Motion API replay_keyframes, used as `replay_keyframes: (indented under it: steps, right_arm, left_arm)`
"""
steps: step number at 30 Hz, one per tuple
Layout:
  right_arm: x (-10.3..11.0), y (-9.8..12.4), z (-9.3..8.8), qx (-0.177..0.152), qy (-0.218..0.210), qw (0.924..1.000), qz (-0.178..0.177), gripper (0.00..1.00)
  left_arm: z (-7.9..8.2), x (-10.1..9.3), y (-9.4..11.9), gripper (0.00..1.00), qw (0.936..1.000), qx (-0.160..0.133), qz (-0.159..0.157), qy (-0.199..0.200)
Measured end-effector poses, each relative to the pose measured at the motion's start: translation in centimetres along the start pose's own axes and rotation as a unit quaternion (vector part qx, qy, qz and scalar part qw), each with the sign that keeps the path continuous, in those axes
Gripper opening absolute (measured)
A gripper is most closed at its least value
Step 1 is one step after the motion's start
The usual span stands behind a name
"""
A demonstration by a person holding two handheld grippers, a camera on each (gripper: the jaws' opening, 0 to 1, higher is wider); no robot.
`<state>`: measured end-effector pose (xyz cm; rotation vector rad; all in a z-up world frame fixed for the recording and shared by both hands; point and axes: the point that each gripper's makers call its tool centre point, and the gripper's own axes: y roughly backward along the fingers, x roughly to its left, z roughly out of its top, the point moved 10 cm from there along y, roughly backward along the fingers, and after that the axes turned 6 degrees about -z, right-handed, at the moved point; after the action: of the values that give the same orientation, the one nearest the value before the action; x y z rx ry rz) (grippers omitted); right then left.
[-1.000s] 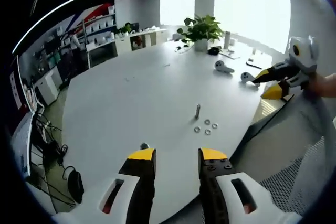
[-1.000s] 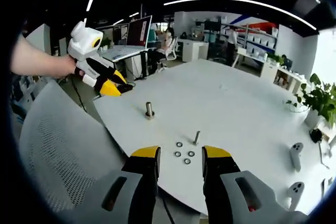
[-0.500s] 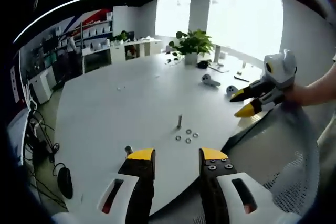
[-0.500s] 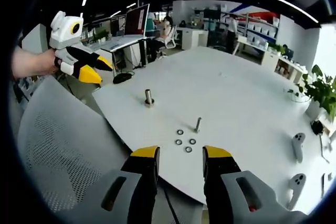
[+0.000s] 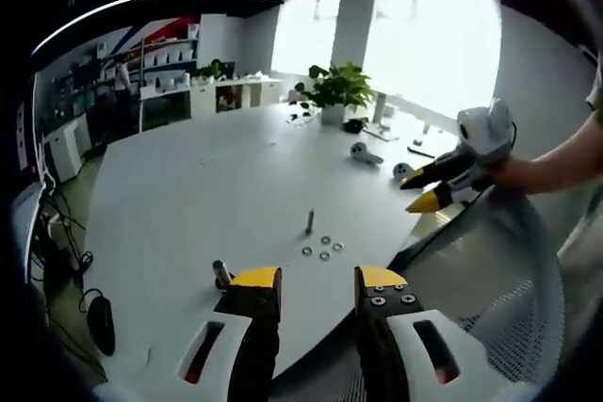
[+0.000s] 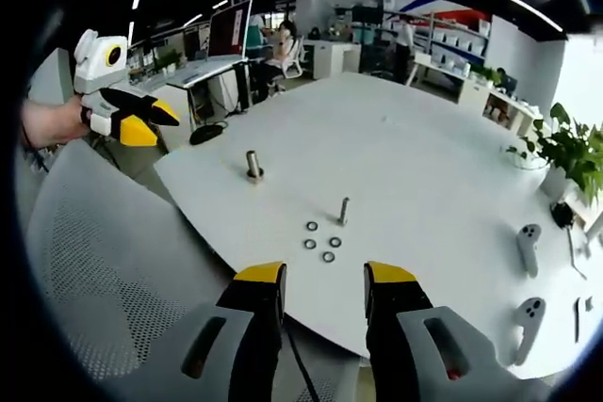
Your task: Place the washer onto the threaded stud by aligning its center hole with the stud, sliding it down to the base, and recovering from edge contact or off-axis alignment until the washer reaches the visible bottom stop.
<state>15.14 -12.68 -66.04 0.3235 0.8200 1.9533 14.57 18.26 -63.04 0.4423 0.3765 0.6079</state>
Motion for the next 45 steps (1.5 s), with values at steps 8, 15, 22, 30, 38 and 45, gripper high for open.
replay_keyframes:
  steps: [8,15,22,30,38,45]
  right_arm:
    - [-0.07,0.0,-0.21,0.007,0.002,0.9999,-0.01,0.35]
    - [-0.39,-0.35,-0.66,0.027,0.006,0.9996,-0.003,0.34]
    - [-0.28,-0.25,-0.45,0.019,0.01,0.9998,0.001,0.34]
    - [0.0,-0.33,-0.66,0.028,0.015,0.9995,0.01,0.34]
    - [0.16,-0.38,-0.72,0.037,0.018,0.9991,0.012,0.34]
    - [0.3,-0.57,-0.43,0.045,0.027,0.9985,0.018,0.33]
  left_arm:
    - [-0.02,-0.52,0.02,0.28,0.9996,-0.005,-0.016,-0.022]
    - [0.17,0.1,0.38,0.28,0.9995,-0.031,-0.003,0.012]
    - [0.01,0.02,0.4,0.28,0.9996,-0.026,0.01,0.007]
    - [-0.18,-0.14,0.28,0.28,0.9998,-0.014,0.013,-0.001]
    - [-0.57,-0.05,0.03,0.28,1.0,0.005,0.008,0.002]
    - [-0.41,-0.18,0.1,0.28,1.0,0.003,0.002,-0.005]
